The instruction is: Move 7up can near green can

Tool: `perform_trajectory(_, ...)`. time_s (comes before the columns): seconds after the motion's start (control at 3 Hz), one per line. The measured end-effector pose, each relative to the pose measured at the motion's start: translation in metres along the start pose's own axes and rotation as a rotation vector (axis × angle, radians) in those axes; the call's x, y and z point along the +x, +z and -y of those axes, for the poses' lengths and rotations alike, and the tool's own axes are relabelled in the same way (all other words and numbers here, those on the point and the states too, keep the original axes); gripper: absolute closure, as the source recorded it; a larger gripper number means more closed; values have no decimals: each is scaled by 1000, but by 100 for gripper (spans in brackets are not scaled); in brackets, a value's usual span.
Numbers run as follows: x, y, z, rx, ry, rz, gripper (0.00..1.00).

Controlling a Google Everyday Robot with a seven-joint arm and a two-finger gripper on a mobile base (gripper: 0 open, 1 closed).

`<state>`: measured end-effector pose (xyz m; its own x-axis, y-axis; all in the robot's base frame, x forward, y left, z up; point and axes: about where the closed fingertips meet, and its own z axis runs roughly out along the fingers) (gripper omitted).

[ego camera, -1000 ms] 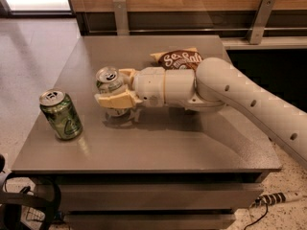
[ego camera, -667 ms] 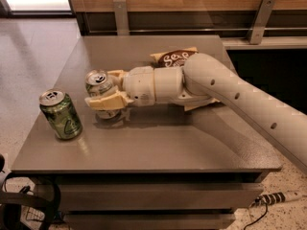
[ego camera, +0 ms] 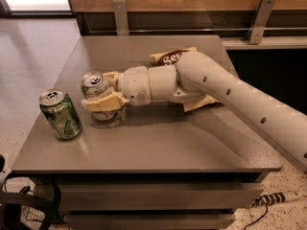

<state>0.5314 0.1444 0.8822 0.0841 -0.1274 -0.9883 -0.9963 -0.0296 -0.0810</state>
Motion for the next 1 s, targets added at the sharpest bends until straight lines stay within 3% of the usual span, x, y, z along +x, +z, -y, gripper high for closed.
perform_trajectory(0.33,-1,2,-1,-5,-1,0,38)
perform_trajectory(0.67,-2,5,-3,-11,-2,1,7)
perform_trajectory(1.0,-2,6,-4,-13,-3,1,0)
